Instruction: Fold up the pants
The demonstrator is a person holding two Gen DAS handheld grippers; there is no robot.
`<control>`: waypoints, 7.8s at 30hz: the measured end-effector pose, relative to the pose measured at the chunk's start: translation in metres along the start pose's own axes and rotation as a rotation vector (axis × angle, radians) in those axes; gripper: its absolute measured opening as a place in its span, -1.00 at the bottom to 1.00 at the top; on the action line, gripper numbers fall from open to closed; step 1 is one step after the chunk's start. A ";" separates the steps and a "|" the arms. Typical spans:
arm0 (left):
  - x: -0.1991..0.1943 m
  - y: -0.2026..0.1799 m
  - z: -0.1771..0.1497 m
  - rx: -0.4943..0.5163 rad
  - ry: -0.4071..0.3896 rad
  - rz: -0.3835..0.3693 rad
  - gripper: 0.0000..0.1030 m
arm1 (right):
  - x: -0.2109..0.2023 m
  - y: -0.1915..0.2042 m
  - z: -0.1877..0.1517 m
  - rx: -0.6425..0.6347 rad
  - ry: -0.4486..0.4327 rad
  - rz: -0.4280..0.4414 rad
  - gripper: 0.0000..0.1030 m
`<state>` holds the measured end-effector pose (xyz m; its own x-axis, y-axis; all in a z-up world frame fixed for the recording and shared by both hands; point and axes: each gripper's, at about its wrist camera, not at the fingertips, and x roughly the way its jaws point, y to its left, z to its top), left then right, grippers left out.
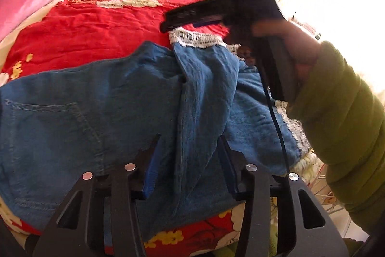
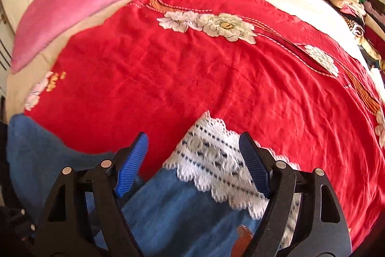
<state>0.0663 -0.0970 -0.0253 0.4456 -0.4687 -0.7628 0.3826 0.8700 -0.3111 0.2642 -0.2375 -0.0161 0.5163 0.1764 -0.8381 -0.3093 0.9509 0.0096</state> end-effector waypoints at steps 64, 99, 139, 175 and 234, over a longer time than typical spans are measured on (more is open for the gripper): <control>-0.069 -0.005 -0.044 0.164 -0.054 0.075 -0.03 | -0.204 -0.072 -0.278 0.267 -0.227 -0.067 -0.35; -0.157 0.113 -0.002 -0.186 -0.345 0.537 0.42 | -0.182 -0.067 -0.244 0.223 -0.242 0.037 -0.28; 0.086 0.025 0.100 0.061 -0.036 0.285 -0.60 | -0.060 -0.171 -0.144 0.204 -0.163 -0.014 -0.60; 0.005 -0.004 -0.028 0.048 0.002 0.245 0.61 | -0.131 -0.105 -0.245 0.270 -0.168 0.028 -0.90; -0.064 -0.023 0.023 0.066 -0.137 0.276 0.91 | -0.197 -0.083 -0.232 0.307 -0.309 -0.152 0.77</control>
<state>0.0473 -0.0901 0.0437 0.6433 -0.2365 -0.7282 0.2816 0.9575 -0.0623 0.0032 -0.4097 0.0215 0.7661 0.0522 -0.6406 0.0153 0.9949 0.0994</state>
